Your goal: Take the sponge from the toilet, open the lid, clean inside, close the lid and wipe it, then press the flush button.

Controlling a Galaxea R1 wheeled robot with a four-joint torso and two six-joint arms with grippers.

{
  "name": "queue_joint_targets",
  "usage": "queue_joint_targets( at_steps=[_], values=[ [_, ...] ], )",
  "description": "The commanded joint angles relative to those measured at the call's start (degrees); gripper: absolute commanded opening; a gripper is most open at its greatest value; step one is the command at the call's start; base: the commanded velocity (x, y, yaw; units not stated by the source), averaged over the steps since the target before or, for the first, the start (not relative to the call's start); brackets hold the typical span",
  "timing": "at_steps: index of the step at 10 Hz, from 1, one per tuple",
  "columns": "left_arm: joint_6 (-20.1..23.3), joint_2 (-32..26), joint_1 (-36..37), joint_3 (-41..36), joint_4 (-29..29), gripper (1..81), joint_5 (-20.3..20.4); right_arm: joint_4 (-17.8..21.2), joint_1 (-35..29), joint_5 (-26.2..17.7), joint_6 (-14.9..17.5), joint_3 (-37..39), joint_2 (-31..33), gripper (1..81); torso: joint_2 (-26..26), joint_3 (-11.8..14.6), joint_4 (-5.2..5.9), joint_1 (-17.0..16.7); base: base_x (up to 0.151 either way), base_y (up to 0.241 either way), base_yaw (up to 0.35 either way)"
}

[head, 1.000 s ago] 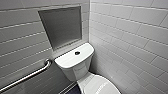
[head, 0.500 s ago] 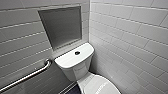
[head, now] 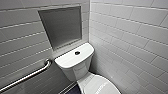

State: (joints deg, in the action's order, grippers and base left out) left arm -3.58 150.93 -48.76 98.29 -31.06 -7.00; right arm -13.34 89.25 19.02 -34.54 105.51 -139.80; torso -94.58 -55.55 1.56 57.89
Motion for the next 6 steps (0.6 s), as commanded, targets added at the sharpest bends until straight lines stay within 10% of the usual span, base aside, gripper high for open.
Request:
queue_joint_targets(
  at_steps=[1, 6],
  values=[
    [-2.1, 1.6, 5.8, -1.5, -1.7, 81.1, 0.1, -1.5, -0.7, -2.8, 0.1, -1.2, 2.0, 1.0, 0.0, 0.0, 0.00, 0.0, 0.000, 0.000, 0.000],
    [-4.2, 5.8, 7.8, 3.0, -1.8, 81.1, 0.6, -1.5, -0.9, -2.8, 0.1, -1.3, 2.0, 1.0, 0.0, -1.9, 0.00, 0.0, 0.000, 0.000, 0.000]
  ],
)
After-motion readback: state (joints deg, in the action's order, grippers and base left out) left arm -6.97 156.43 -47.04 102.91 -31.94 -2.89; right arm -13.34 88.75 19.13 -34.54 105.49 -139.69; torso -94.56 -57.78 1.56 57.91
